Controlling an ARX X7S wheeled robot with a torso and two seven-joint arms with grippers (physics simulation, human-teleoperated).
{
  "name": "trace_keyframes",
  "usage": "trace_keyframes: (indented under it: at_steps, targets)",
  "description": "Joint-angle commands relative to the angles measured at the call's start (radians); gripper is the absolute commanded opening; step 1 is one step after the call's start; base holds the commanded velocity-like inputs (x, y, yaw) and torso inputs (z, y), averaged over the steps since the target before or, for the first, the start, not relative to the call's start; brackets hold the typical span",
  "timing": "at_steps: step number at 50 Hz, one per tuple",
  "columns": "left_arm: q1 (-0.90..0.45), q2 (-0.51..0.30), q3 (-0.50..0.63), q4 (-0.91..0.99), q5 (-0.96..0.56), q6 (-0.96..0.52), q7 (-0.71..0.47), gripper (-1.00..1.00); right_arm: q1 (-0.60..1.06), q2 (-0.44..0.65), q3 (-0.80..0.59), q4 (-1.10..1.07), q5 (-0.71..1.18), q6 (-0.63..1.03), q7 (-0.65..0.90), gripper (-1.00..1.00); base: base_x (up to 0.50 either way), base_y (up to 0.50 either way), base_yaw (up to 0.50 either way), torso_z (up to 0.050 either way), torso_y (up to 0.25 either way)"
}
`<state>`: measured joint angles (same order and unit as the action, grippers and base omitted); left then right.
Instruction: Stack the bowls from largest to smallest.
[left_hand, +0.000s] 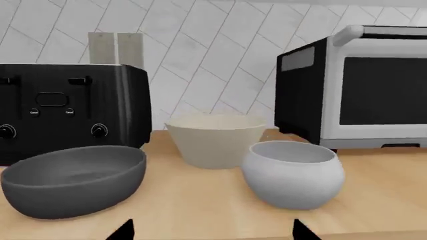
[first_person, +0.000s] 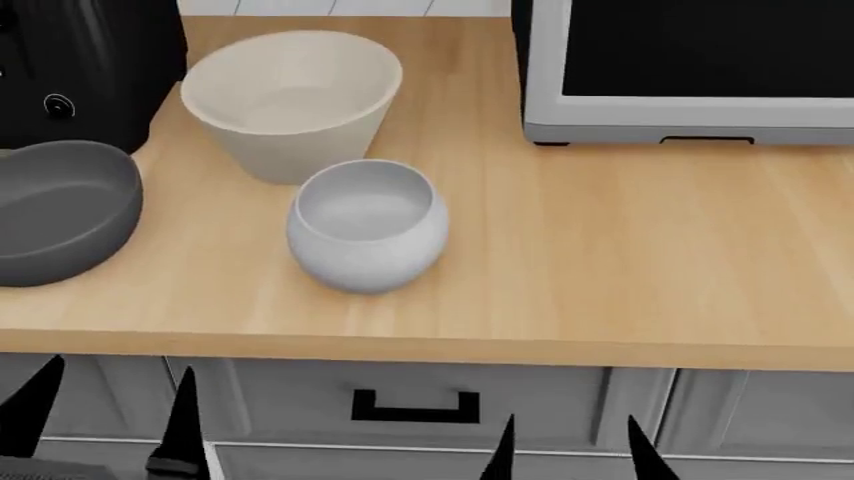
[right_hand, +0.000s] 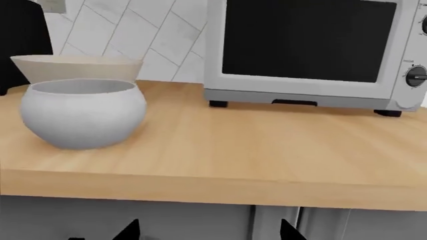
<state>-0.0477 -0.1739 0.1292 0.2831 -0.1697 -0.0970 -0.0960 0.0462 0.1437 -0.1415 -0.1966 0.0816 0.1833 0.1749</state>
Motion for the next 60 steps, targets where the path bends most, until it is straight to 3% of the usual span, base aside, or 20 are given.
trace_keyframes:
  at_steps: [1, 5, 13, 21, 24, 31, 47, 60]
  targets:
    - [-0.135, -0.092, -0.031, 0.304, -0.05, -0.253, -0.016, 1.0, 0.078, 0.043, 0.006, -0.188, 0.005, 0.214, 0.016, 1.0, 0.0, 0.0, 0.0, 0.0, 0.0]
    - [-0.242, -0.129, -0.089, 0.422, -0.13, -0.41, -0.026, 1.0, 0.167, 0.062, 0.024, -0.259, 0.03, 0.345, 0.006, 1.0, 0.0, 0.0, 0.0, 0.0, 0.0]
    - [-0.419, -0.166, -0.188, 0.519, -0.268, -0.577, -0.043, 1.0, 0.314, 0.084, 0.063, -0.264, 0.083, 0.465, -0.02, 1.0, 0.0, 0.0, 0.0, 0.0, 0.0]
    - [-0.663, -0.2, -0.204, 0.468, -0.324, -0.652, -0.028, 1.0, 0.471, 0.103, 0.063, -0.194, 0.102, 0.543, -0.044, 1.0, 0.0, 0.0, 0.0, 0.0, 0.0]
    - [-0.746, -0.165, -0.261, 0.429, -0.418, -0.696, -0.03, 1.0, 0.522, 0.108, 0.061, -0.15, 0.103, 0.555, -0.051, 1.0, 0.0, 0.0, 0.0, 0.0, 0.0]
    - [-0.898, -0.213, -0.238, 0.352, -0.4, -0.724, -0.015, 1.0, 0.619, 0.123, 0.06, -0.111, 0.109, 0.605, -0.06, 1.0, 0.0, 0.0, 0.0, 0.0, 0.0]
    - [-0.897, -0.238, -0.22, 0.408, -0.387, -0.715, -0.022, 1.0, 0.623, 0.138, 0.037, -0.149, 0.102, 0.623, -0.053, 1.0, 0.0, 0.0, 0.0, 0.0, 0.0]
    - [-0.895, -0.245, -0.226, 0.43, -0.403, -0.728, -0.032, 1.0, 0.621, 0.147, 0.01, -0.155, 0.094, 0.624, -0.051, 1.0, 0.0, 0.48, 0.0, 0.0, 0.0]
